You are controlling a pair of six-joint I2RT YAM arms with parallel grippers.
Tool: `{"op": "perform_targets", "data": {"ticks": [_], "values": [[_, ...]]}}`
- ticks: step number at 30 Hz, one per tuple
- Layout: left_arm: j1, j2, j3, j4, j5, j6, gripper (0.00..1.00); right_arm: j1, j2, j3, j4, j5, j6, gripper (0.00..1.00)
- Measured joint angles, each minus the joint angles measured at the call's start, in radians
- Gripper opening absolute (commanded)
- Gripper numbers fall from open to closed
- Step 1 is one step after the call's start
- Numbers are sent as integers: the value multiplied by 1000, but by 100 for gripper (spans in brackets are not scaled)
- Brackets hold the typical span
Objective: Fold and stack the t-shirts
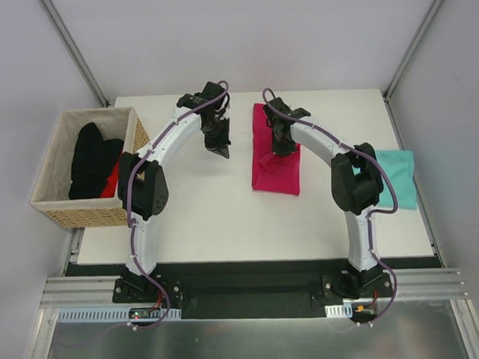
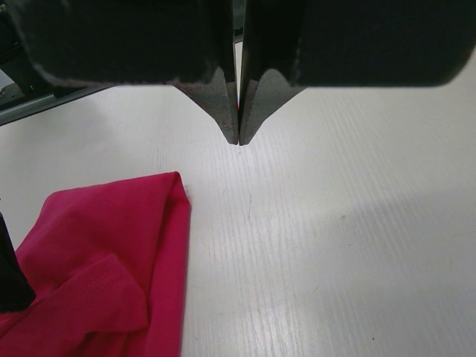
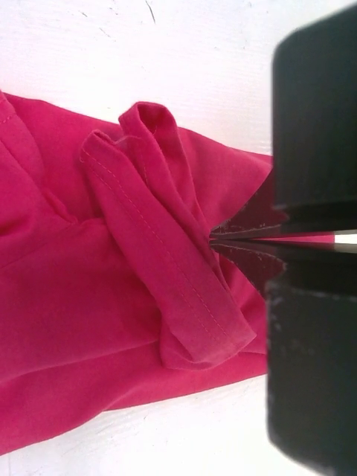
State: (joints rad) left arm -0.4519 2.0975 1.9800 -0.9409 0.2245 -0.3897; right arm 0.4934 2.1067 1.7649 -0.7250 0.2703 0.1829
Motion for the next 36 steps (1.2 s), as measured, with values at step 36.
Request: {"op": "perform_targets", "data": {"ticks": [36], "values": [[28,-2,-42,1,-2,-10,0,-74,178,288,-23,-49,-9,26]]}}
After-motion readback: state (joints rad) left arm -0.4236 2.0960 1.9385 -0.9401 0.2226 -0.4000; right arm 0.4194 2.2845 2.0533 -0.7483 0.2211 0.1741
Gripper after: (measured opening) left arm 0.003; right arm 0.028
